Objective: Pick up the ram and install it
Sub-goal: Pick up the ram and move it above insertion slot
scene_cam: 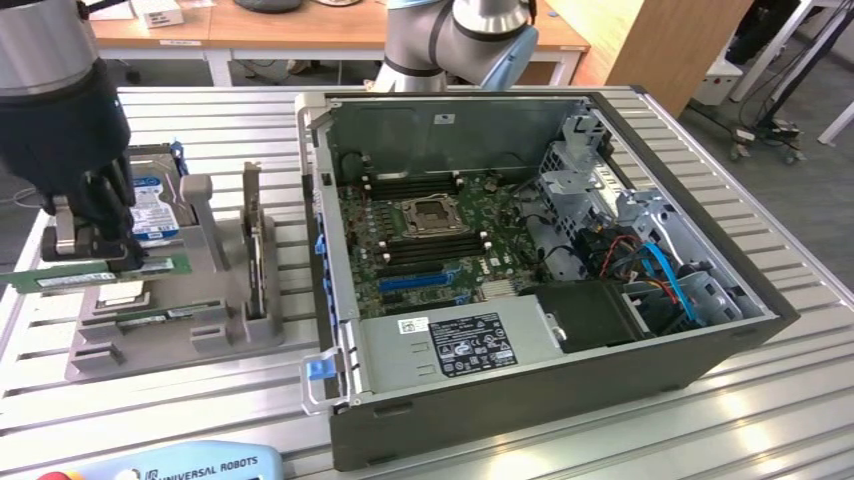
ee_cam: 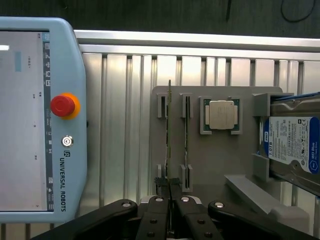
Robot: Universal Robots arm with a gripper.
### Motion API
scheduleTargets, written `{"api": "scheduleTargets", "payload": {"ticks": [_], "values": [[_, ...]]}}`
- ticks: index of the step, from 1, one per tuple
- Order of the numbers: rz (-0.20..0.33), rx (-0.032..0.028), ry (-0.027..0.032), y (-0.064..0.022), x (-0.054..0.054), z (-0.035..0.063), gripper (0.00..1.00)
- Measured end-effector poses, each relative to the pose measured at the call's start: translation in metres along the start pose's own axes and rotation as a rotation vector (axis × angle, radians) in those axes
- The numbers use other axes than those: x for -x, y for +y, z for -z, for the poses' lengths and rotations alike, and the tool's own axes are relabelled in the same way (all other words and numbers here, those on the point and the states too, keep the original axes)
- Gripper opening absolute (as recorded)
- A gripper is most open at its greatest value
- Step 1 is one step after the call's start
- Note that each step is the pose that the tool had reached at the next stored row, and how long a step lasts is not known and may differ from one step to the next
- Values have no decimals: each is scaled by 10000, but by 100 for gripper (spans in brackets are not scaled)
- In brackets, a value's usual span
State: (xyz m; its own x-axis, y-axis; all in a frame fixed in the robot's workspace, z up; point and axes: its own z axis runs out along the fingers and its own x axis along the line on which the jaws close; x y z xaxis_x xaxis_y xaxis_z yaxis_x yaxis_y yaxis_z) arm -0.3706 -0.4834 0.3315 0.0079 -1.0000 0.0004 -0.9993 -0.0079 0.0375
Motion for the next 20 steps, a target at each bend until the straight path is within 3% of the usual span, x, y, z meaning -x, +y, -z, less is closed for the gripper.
{"api": "scheduleTargets", "payload": {"ticks": [20], "values": [[-1,0,0,16,0,446,11]]}}
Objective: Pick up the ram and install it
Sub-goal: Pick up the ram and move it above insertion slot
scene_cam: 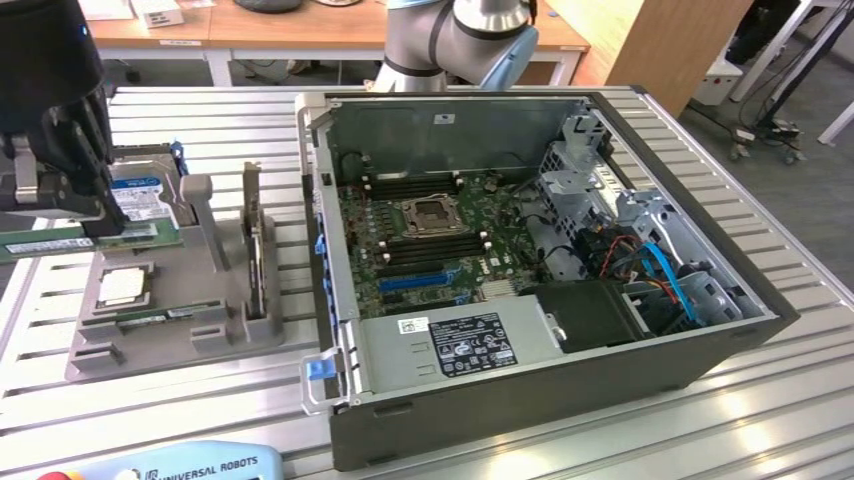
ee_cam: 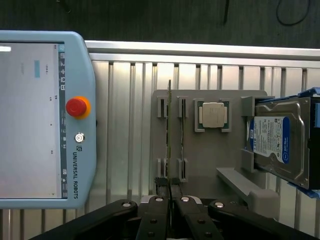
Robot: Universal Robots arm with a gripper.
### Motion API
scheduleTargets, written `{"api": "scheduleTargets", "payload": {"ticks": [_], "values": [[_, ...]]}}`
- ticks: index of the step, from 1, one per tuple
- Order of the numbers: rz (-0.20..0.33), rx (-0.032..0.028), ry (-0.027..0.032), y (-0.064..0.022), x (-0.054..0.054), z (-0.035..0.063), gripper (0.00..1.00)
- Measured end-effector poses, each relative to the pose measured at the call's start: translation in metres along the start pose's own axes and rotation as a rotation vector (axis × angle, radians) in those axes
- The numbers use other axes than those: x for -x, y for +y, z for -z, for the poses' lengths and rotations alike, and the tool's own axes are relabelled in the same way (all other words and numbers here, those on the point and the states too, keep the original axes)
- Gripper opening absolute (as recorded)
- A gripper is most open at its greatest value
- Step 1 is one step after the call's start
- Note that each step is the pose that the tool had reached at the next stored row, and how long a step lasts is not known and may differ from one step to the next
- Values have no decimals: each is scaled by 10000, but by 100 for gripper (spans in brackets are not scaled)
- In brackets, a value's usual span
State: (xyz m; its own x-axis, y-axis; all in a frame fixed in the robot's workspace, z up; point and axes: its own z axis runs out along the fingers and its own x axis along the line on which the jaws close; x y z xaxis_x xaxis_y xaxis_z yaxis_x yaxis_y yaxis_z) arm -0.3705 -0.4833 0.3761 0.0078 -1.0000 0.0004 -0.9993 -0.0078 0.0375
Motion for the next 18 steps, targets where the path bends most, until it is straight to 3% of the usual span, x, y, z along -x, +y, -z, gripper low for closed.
{"api": "scheduleTargets", "payload": {"ticks": [18], "values": [[0,1,0,14,0,404,11]]}}
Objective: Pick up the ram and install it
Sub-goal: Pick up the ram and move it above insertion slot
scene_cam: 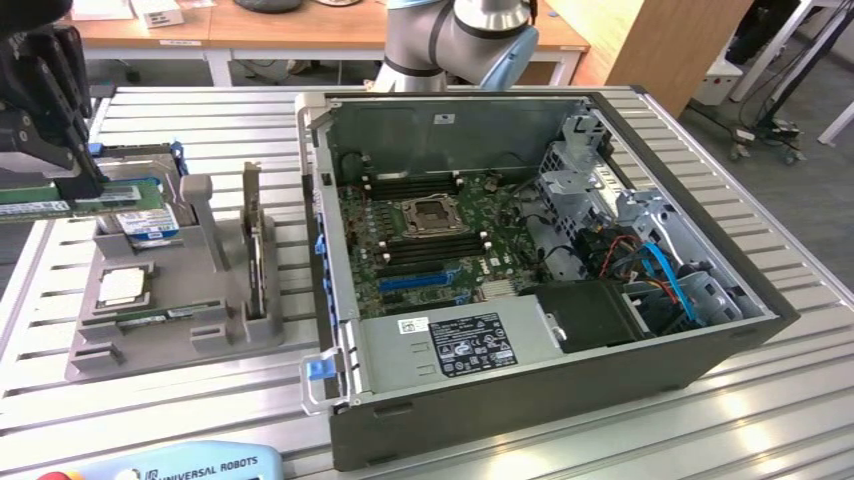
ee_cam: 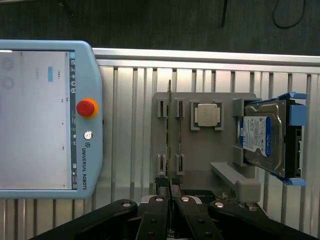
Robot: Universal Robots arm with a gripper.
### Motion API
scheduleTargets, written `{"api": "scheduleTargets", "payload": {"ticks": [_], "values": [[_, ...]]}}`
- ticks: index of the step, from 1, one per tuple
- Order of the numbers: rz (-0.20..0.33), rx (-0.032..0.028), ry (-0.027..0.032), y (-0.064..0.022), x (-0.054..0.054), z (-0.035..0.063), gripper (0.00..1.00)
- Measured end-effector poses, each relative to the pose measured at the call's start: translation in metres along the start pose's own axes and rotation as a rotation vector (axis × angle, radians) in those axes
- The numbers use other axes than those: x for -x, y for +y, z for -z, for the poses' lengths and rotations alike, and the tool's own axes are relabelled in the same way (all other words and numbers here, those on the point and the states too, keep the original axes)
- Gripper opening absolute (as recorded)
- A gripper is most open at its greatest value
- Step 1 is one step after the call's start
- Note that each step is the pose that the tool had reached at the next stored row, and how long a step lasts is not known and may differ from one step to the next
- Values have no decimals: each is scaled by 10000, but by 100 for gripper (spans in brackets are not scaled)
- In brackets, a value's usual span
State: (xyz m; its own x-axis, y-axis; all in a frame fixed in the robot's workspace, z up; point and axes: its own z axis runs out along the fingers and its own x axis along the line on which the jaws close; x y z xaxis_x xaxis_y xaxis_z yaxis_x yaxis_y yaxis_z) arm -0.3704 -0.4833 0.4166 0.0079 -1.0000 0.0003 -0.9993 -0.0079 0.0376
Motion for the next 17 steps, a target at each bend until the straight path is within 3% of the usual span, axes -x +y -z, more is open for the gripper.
{"api": "scheduleTargets", "payload": {"ticks": [11,17], "values": [[0,0,0,2,0,169,11],[0,-1,0,2,0,177,11]]}}
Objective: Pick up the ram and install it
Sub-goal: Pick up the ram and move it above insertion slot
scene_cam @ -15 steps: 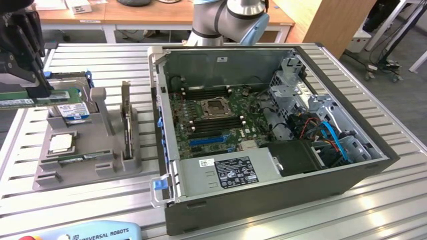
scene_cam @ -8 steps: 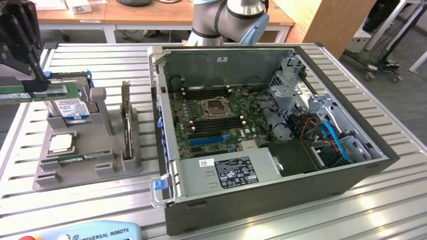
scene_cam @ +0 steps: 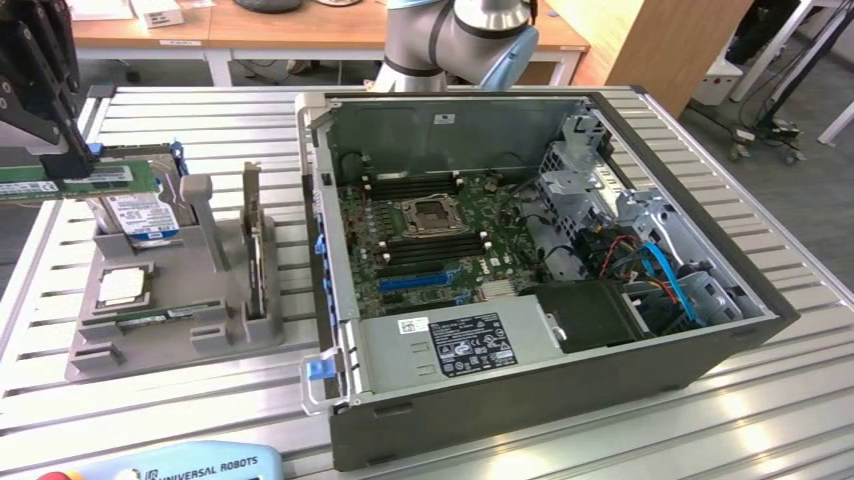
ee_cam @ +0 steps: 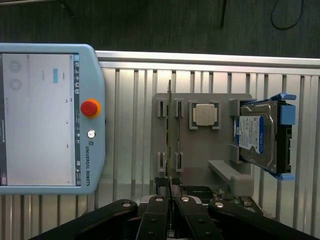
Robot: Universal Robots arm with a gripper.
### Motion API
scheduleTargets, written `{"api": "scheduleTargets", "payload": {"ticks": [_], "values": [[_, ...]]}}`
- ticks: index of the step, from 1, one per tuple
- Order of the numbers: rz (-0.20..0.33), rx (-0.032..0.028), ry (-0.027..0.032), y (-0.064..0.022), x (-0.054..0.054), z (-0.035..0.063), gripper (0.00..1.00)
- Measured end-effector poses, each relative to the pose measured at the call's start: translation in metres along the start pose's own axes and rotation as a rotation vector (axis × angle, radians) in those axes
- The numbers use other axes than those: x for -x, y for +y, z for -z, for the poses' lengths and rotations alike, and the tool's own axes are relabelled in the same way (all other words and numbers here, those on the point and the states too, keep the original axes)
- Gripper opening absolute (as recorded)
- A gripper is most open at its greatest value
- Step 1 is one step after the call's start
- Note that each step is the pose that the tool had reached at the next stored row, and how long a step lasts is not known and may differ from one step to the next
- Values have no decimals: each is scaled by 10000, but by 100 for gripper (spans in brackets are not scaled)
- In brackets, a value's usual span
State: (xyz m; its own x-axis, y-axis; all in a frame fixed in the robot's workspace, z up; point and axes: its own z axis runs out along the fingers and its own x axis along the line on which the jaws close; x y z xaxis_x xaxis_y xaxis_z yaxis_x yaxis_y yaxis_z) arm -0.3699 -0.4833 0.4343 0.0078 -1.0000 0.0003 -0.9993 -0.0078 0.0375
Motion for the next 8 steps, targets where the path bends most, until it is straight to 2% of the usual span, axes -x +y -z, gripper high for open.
{"api": "scheduleTargets", "payload": {"ticks": [4,8], "values": [[3,3,2,-14,-1,2,11],[1,4,1,-111,-1,5,11]]}}
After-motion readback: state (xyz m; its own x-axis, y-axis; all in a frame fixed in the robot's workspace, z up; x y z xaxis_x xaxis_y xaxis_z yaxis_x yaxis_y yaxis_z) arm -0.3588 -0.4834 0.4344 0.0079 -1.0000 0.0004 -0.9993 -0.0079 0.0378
